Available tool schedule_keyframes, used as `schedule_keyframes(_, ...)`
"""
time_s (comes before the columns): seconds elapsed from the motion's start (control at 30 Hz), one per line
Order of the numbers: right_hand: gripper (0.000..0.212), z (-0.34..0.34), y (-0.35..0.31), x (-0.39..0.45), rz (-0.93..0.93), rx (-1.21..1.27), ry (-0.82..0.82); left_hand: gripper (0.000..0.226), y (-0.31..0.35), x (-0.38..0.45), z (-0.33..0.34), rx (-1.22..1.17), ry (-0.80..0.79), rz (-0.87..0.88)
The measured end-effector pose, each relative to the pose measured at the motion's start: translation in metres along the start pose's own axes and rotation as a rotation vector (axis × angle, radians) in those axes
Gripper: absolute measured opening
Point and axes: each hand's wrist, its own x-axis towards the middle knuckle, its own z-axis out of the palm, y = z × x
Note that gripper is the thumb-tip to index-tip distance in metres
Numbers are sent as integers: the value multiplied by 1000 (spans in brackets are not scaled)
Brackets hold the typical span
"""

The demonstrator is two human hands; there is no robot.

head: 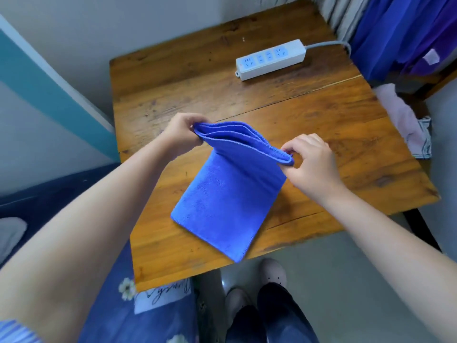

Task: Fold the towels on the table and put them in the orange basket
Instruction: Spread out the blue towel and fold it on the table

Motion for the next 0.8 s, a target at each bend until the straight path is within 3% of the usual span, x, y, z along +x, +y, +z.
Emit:
schedule_keyframes(0.13, 18, 21, -17, -42, -116, -37, -91, 23, -30, -35, -6, 171, -58, 81)
schedule_keyframes(0.33, 28, 58, -34, -96, -218, -140, -126, 20, -66, -68, -12, 187, -192, 73)
schedule_keyframes(0.53, 23, 88, -32, -129, -300, -247, -115, 14, -104, -85, -3, 413, -92, 113)
schedule_keyframes(0.8, 18, 109, -23, -142, -435, -356, -140, 31, -138, -94, 22, 521, -47, 69)
